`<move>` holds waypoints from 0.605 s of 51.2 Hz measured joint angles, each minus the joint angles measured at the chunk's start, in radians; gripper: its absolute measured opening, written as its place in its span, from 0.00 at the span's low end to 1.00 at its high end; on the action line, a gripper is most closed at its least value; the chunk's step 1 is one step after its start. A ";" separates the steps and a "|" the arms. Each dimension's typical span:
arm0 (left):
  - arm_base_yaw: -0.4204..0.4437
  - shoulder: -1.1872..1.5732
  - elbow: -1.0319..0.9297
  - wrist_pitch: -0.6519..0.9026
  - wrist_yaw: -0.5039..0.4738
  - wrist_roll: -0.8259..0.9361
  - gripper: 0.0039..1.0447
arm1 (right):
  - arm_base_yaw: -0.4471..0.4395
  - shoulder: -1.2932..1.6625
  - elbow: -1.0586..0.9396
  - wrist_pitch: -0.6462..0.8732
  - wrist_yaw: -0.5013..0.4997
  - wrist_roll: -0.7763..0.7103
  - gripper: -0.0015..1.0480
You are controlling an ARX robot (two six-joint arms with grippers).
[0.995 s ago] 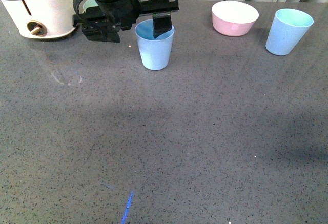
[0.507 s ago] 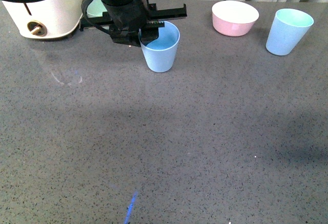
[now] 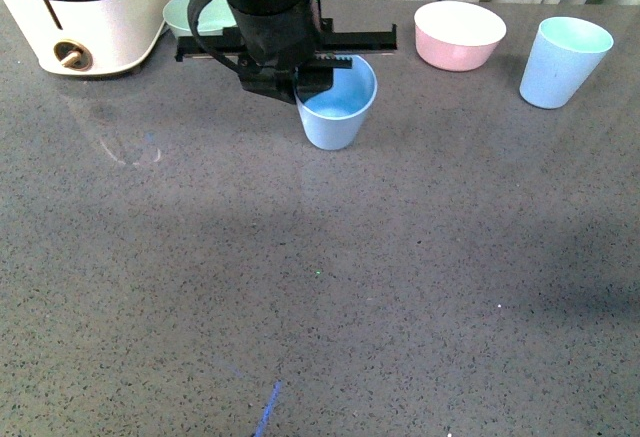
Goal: Stack blue cups with both arms
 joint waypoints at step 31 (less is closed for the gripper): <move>-0.128 0.026 0.149 -0.107 0.018 -0.037 0.02 | 0.000 0.000 0.000 0.000 0.000 0.000 0.91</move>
